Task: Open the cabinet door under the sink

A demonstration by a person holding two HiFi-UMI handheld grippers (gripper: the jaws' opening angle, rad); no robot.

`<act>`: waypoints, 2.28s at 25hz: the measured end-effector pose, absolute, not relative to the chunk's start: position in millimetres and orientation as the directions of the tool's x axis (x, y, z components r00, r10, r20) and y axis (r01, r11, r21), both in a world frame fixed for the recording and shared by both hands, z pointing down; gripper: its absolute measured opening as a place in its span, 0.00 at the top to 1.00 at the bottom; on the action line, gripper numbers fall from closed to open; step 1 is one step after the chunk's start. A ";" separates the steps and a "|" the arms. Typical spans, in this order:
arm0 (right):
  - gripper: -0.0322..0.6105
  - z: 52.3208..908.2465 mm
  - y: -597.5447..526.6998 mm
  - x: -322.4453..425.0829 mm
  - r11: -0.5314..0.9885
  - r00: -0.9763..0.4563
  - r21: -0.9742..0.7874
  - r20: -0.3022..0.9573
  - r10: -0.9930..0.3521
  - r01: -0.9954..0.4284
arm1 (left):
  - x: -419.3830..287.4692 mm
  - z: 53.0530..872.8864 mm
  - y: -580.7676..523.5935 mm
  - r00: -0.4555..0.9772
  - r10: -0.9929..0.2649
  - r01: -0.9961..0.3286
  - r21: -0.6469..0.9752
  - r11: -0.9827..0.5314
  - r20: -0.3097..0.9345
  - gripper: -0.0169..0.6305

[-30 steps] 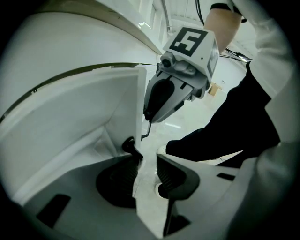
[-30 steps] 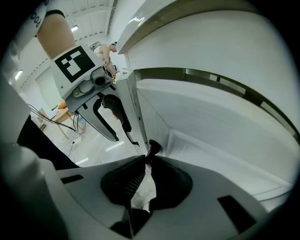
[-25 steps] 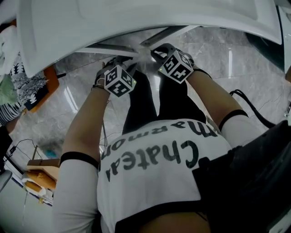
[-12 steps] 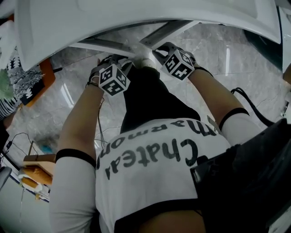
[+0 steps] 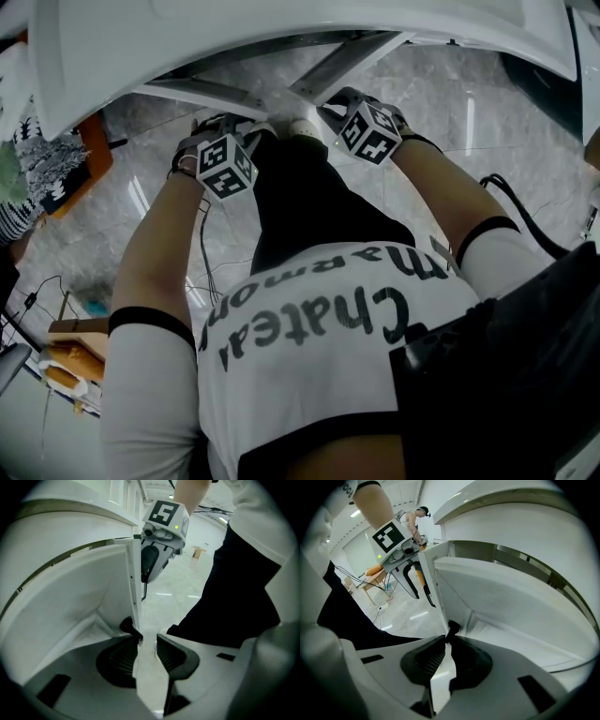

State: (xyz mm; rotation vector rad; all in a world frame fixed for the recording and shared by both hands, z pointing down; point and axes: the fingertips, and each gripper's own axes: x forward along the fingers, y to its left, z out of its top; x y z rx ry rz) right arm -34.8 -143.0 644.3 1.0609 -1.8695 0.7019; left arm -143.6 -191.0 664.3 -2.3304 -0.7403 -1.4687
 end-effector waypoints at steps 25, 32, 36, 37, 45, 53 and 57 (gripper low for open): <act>0.89 649.8 -74.2 -28.6 0.604 -0.231 -0.055 0.948 -0.217 -0.795 | -235.3 669.6 -184.5 0.161 0.271 0.657 0.102 -0.747 0.949 0.81; 0.89 652.0 -57.5 -22.8 0.649 -0.211 -0.054 0.963 -0.167 -0.759 | -258.8 670.8 -188.0 0.127 0.253 0.636 0.117 -0.763 0.959 0.81; 0.89 653.2 -38.5 -15.1 0.685 -0.198 -0.059 0.972 -0.126 -0.726 | -276.4 670.3 -190.7 0.076 0.240 0.668 0.129 -0.733 0.968 0.81; 0.89 654.0 -33.0 -12.7 0.693 -0.193 -0.058 0.974 -0.118 -0.719 | -280.5 670.3 -190.9 0.069 0.237 0.671 0.131 -0.730 0.969 0.81; 0.89 656.4 -2.8 3.4 0.734 -0.153 -0.043 0.985 -0.083 -0.678 | -303.2 669.7 -197.6 0.025 0.207 0.667 0.138 -0.732 0.978 0.81; 0.89 661.0 25.6 26.2 0.755 -0.101 -0.024 0.993 -0.056 -0.655 | -334.0 673.8 -211.0 -0.040 0.177 0.707 0.153 -0.690 0.983 0.81; 0.89 657.5 36.6 38.8 0.769 -0.068 -0.009 0.997 -0.045 -0.640 | -347.0 670.6 -218.7 -0.056 0.164 0.742 0.151 -0.653 0.985 0.81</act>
